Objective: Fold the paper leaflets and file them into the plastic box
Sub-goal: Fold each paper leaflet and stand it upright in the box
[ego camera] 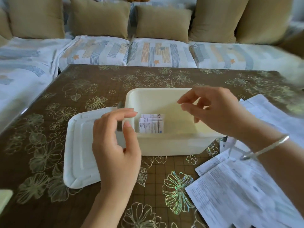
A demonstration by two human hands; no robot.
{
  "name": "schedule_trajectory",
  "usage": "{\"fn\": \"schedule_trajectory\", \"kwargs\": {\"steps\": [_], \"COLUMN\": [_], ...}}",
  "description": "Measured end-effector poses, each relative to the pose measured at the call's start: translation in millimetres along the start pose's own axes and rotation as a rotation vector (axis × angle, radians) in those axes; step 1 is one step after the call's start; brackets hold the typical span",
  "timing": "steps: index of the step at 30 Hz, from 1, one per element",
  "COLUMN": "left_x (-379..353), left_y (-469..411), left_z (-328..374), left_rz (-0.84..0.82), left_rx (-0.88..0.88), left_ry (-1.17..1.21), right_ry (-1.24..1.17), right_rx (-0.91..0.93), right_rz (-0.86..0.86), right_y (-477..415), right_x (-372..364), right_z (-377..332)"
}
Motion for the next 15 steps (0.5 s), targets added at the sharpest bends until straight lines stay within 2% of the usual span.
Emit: {"fn": "schedule_trajectory", "kwargs": {"steps": [3, 5, 10, 15], "left_x": [-3.6, -12.3, -43.0, -62.2], "left_y": [26.7, 49.5, 111.5, 132.6], "left_z": [17.5, 21.5, 11.0, 16.0], "left_rz": [-0.028, -0.111, -0.489, -0.664], "left_rx": [-0.081, -0.123, -0.051, 0.032], "left_ry": [0.012, 0.021, -0.119, -0.249], "right_ry": [-0.11, -0.122, 0.116, 0.264], "right_rx": [-0.088, -0.184, -0.508, -0.636], "right_rz": [0.235, 0.302, 0.098, -0.04], "right_y": [54.5, 91.1, 166.4, 196.8], "right_x": [21.0, 25.0, 10.8, -5.0], "right_z": [5.2, 15.3, 63.0, 76.9]}}
Point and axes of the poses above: each hand's wrist, its own y-axis away from the middle knuckle, its own x-axis out of the back of the hand, z = x × y, the point moved 2 cm from there along -y, towards the middle knuckle, and after that the axes turned 8 degrees about x, right-handed, at the moved point
